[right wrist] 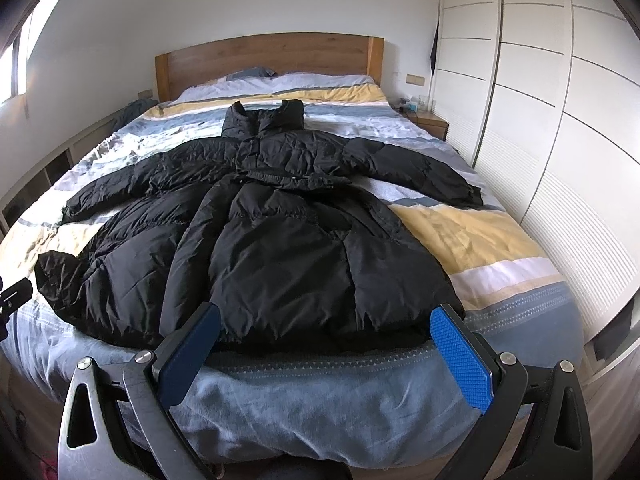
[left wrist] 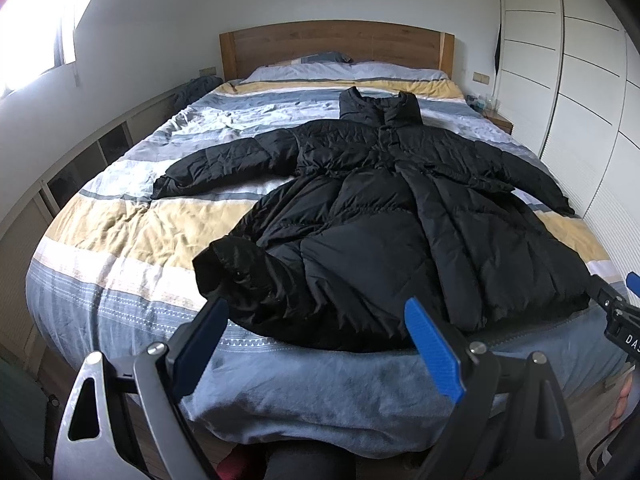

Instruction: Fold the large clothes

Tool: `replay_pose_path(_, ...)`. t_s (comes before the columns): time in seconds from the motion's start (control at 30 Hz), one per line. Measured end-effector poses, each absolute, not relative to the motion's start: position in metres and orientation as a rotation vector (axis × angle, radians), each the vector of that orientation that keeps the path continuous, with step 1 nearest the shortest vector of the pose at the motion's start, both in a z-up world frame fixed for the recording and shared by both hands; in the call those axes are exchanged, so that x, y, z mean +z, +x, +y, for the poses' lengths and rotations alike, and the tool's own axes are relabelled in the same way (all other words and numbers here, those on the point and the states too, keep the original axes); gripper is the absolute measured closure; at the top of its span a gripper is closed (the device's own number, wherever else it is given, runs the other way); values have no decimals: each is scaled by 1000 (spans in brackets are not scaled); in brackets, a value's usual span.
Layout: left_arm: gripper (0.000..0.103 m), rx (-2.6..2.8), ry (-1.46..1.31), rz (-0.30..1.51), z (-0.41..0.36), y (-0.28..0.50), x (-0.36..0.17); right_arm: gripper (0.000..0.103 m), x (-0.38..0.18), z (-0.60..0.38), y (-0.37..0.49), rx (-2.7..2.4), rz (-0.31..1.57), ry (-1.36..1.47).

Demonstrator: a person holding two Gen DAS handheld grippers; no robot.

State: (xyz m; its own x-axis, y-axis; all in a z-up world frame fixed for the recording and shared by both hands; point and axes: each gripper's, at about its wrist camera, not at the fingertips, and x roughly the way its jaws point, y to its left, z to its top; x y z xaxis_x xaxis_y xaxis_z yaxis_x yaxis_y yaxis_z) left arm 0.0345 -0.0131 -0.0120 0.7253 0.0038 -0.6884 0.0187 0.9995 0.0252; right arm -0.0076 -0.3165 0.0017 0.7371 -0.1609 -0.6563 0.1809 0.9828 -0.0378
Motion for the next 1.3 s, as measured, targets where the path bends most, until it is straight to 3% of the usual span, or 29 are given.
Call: replay_pose_path(1.3, 13, -95, 59, 755, -25, 102, -2, 0, 27, -324, 48, -144, 587, 98)
